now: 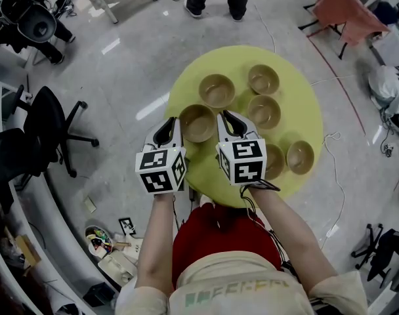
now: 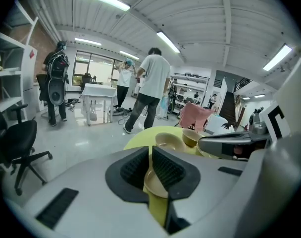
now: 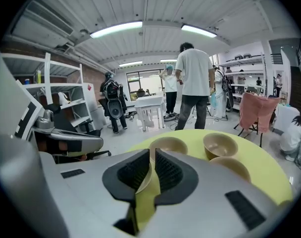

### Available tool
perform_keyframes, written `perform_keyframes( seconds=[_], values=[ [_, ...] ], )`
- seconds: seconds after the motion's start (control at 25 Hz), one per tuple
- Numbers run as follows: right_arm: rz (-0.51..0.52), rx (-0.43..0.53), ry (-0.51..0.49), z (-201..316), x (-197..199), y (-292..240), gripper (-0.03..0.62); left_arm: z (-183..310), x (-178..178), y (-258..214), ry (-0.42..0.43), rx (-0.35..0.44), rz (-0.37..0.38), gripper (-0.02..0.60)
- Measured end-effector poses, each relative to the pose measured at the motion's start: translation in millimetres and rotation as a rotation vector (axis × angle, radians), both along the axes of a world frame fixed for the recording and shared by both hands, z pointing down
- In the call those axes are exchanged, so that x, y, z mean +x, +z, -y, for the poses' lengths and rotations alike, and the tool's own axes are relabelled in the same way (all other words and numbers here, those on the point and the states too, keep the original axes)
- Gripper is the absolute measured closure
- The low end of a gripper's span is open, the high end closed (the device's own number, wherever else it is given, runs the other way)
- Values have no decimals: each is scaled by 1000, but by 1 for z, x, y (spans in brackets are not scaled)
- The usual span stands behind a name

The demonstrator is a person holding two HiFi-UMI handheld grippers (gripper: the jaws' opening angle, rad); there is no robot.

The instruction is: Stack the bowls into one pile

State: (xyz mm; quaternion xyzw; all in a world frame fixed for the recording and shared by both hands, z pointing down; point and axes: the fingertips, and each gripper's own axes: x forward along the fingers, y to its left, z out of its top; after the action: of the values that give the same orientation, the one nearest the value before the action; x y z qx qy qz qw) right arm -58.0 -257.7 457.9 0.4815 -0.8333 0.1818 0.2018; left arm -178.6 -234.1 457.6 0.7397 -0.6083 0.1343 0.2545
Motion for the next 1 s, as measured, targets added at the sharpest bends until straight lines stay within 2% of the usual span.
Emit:
perform_keyframes(
  seconds=[0.28,0.84,1.0],
  values=[
    [55,47,-4,-15,2,-18,542,-10,2,-26,4,67,13,554],
    [88,129,-1,-51,17,-61,556,-49,-3,-78,-4,213,17,558],
    [95,149,5,-63,21,-70,557,-65,-3,-91,5,256,45,558]
  ],
)
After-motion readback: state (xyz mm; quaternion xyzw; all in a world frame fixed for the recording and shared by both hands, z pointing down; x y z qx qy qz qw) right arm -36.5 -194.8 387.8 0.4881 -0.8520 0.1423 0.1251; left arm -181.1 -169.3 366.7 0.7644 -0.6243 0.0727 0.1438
